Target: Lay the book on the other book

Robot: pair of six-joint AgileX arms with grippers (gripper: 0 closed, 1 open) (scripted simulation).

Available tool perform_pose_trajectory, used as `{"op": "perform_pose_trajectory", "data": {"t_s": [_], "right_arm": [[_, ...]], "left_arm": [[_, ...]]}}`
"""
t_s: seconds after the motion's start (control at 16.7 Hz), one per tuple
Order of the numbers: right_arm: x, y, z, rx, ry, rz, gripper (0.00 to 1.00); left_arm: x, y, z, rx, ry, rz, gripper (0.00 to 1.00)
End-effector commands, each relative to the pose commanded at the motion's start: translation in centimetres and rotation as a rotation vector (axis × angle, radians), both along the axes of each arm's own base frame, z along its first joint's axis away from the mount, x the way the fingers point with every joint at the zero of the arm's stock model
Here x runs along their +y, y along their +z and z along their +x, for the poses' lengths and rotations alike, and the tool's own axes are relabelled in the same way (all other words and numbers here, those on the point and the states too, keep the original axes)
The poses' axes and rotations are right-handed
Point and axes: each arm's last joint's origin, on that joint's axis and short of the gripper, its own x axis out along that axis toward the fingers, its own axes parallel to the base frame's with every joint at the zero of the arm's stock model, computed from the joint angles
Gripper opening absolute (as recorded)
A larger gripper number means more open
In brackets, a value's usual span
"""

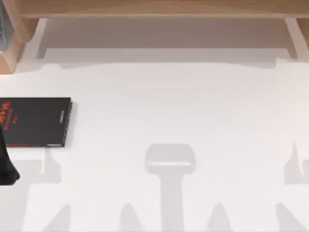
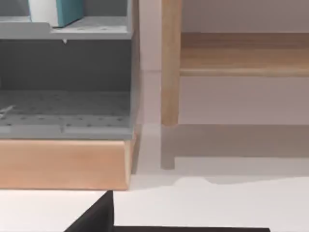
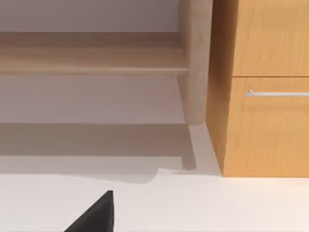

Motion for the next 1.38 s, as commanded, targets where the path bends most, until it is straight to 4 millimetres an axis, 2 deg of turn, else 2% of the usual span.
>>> {"op": "perform_pose_trajectory", "data": {"t_s": [0.18,0.3,0.48,0.66,0.84,1.02,1.2,1.38], "right_arm": [[0.0,0.0,0.0,0.0,0.0,0.0,1.0],[0.0,0.0,0.0,0.0,0.0,0.0,1.0],[0.0,0.0,0.0,0.0,0.0,0.0,1.0],[0.0,0.0,0.0,0.0,0.0,0.0,1.0],[0.0,0.0,0.0,0.0,0.0,0.0,1.0],[0.0,0.0,0.0,0.0,0.0,0.0,1.0],[0.0,0.0,0.0,0.0,0.0,0.0,1.0],[0.0,0.0,0.0,0.0,0.0,0.0,1.0]], "left_arm": [[0.0,0.2,0.0,-0.002,0.0,0.0,1.0],[0.1,1.4,0.1,-0.012,0.001,0.0,1.0],[0.4,4.9,0.8,-0.034,0.0,-0.001,1.0],[1.0,9.0,3.2,-0.035,-0.005,-0.003,1.0],[2.2,12.7,7.5,-0.021,-0.009,-0.008,1.0],[4.2,15.2,13.0,-0.019,-0.012,-0.012,1.0],[6.9,15.8,19.1,-0.013,-0.014,-0.015,1.0],[10.0,14.7,24.7,-0.008,-0.015,-0.017,1.0]]}}
